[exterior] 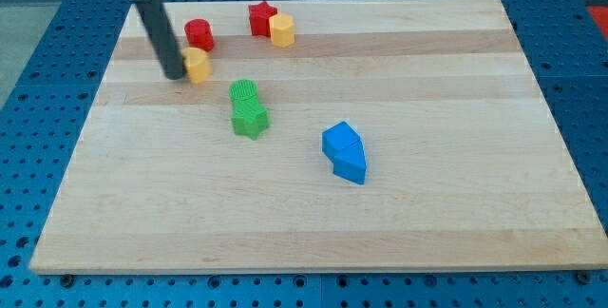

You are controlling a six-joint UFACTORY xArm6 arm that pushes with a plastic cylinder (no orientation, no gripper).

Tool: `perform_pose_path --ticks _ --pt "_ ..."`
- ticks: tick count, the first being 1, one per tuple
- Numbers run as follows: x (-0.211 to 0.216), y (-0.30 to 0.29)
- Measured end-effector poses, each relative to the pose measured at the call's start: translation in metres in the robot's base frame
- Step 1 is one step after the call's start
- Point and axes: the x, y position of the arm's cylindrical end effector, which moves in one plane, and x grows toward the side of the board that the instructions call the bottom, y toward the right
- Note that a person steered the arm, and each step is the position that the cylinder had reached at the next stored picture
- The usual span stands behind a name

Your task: Slide the yellow hexagon diagonally to the red star

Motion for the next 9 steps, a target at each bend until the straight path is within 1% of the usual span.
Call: perform_pose_path --ticks 2,3,4,5,6,7,8,9 --pt "-0.050 0.055" --pt "-0.058 0.103" --pt "-0.062 0.111" --pt "-0.070 0.090" --pt "-0.098 0.092" --pt "-0.104 0.098" --pt "-0.109 0.132" --pt "-0.123 0.166"
